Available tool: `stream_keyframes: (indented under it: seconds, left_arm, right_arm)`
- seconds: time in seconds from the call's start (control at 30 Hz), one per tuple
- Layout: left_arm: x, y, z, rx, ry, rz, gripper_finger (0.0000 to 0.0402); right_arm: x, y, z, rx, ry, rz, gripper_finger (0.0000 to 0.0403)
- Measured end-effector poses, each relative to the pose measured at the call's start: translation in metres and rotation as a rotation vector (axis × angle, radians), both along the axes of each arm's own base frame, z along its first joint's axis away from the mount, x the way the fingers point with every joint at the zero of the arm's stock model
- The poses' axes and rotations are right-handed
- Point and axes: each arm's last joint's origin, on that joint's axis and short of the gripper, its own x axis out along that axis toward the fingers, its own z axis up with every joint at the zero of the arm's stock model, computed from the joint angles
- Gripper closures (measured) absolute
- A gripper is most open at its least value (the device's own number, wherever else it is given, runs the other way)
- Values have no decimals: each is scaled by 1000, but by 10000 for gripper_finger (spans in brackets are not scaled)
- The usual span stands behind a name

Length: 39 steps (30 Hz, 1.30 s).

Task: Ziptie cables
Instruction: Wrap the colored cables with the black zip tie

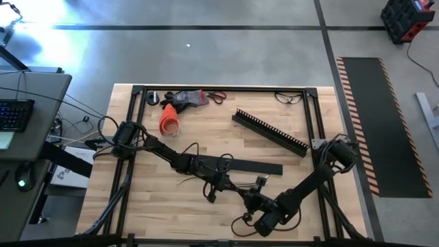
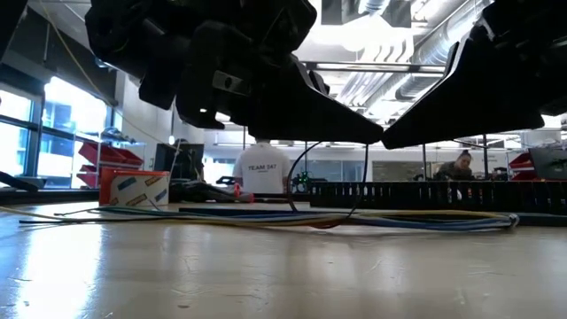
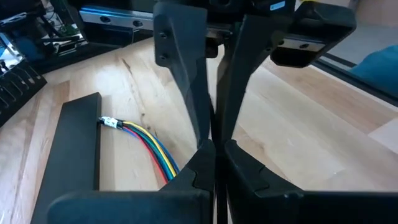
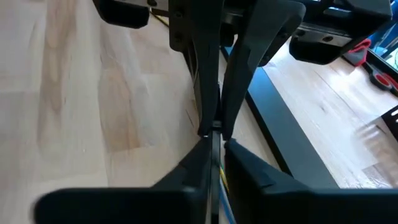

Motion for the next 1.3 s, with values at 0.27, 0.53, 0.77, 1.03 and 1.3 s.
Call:
stream_keyframes:
  seconds: [0.27,0.53,0.77,1.03,1.3]
  left_arm:
    - [0,0,-1,10,3,-5,401]
    - [1,7,-2,22,10,16,401]
    - [4,15,-1,23,7,43,401]
    - [4,16,2,-87,0,-96,401]
    - [4,14,4,-108,-4,-151,401]
  right_arm:
    - [-5,6,0,67,-18,-7,401]
    - [-33,32,-2,233,-60,-7,402]
    - [-58,49,-3,340,-78,-13,402]
    - [-48,45,3,156,-183,6,369]
    - [-19,27,5,31,-122,27,255]
